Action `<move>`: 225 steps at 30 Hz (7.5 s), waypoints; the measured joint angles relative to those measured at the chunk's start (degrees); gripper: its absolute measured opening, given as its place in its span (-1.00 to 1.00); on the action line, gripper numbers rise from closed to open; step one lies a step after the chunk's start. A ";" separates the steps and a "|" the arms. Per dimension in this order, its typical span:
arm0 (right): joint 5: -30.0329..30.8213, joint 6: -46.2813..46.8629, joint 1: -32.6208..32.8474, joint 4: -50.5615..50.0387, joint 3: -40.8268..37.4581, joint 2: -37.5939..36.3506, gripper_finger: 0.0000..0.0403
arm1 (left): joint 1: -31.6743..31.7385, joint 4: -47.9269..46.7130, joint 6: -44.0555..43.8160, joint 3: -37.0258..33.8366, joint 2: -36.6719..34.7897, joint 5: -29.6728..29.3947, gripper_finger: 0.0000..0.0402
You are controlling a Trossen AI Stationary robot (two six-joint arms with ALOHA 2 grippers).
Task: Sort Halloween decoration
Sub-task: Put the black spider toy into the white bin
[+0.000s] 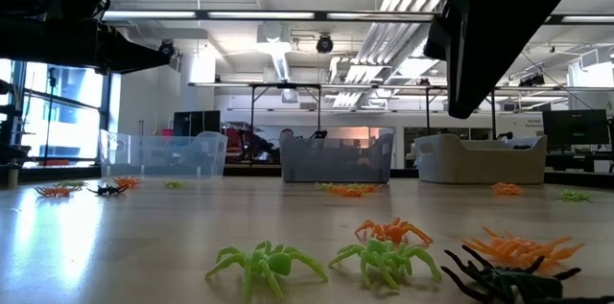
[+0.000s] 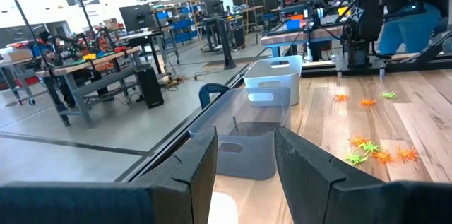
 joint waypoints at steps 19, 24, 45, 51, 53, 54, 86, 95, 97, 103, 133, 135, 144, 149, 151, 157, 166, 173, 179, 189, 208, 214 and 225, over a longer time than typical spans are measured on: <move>-10.84 2.40 2.69 13.37 0.00 0.00 -0.61 | 0.00 0.02 0.00 0.02 0.02 0.00 -0.35; -11.19 2.40 2.84 14.16 0.00 0.00 -0.61 | 0.00 0.00 0.00 0.02 0.00 -0.02 -0.35; -10.88 5.51 3.14 14.81 0.00 0.00 -0.61 | 0.00 0.00 0.00 0.01 0.01 -0.01 -0.35; -9.65 8.92 3.57 20.99 0.00 0.50 -0.61 | 0.00 0.00 0.00 0.02 0.02 0.00 -0.35; -9.21 10.57 3.93 22.70 0.00 1.53 -0.61 | 0.00 0.02 0.00 0.02 0.01 -0.02 -0.35; -9.13 11.23 4.18 23.10 0.00 2.24 -0.61 | 0.00 0.01 0.00 0.01 0.02 -0.01 -0.35; -9.88 21.42 4.28 26.49 0.02 14.14 -0.61 | 0.00 0.02 0.00 0.02 0.01 0.00 -0.35; -8.94 20.94 4.15 22.01 0.26 14.00 -0.61 | 0.00 0.00 0.00 0.02 0.02 -0.02 -0.35; -8.31 20.83 4.15 20.84 0.30 13.99 -0.61 | 0.00 0.02 0.00 0.02 0.02 0.00 -0.35; -8.03 19.90 4.15 18.65 0.30 13.97 -0.61 | 0.00 0.00 0.00 0.00 0.02 0.00 -0.35; -13.09 15.39 1.44 15.88 -0.13 14.10 -0.97 | 0.00 0.00 0.00 0.02 0.02 0.00 -0.35; -13.39 15.39 1.38 16.29 -0.17 14.12 -0.97 | 0.00 0.02 0.00 0.02 0.02 0.00 -0.35; -15.68 15.39 1.28 19.17 -0.17 14.14 -1.00 | 0.00 0.02 0.00 0.02 0.01 0.00 -0.35; -17.56 15.39 1.33 21.01 -0.21 13.88 -1.00 | 0.00 0.00 0.00 0.02 0.00 -0.01 -0.35; -18.02 15.38 1.34 20.71 -0.25 13.40 -1.00 | 0.00 0.00 0.00 0.01 0.01 0.00 -0.35; -17.73 14.81 1.39 20.28 -0.36 11.22 -1.00 | 0.00 0.00 0.00 0.00 0.00 0.00 -0.35; -17.83 14.39 1.17 20.16 -0.22 10.10 -1.00 | 0.00 0.00 0.00 0.02 0.02 -0.02 -0.35; -16.81 15.91 2.32 18.49 -0.22 10.10 -1.00 | 0.00 0.01 0.00 0.02 0.02 0.00 -0.35; -18.40 18.87 3.92 18.16 -0.17 10.10 -1.00 | 0.00 0.01 0.00 0.02 0.00 0.00 -0.35; -14.77 18.56 4.54 19.01 -0.11 10.05 -1.00 | 0.00 0.02 0.00 0.02 0.02 0.00 -0.35; -3.03 11.30 3.93 20.96 -0.04 9.50 -1.00 | 0.00 0.02 0.00 0.02 0.01 -0.01 -0.35; 0.07 9.47 3.38 23.21 -0.04 8.13 -0.76 | 0.00 0.03 0.00 0.00 0.02 -0.02 -0.35; -6.04 17.30 3.61 24.45 -0.02 7.96 -0.23 | 0.00 0.02 0.00 0.02 0.00 0.00 -0.35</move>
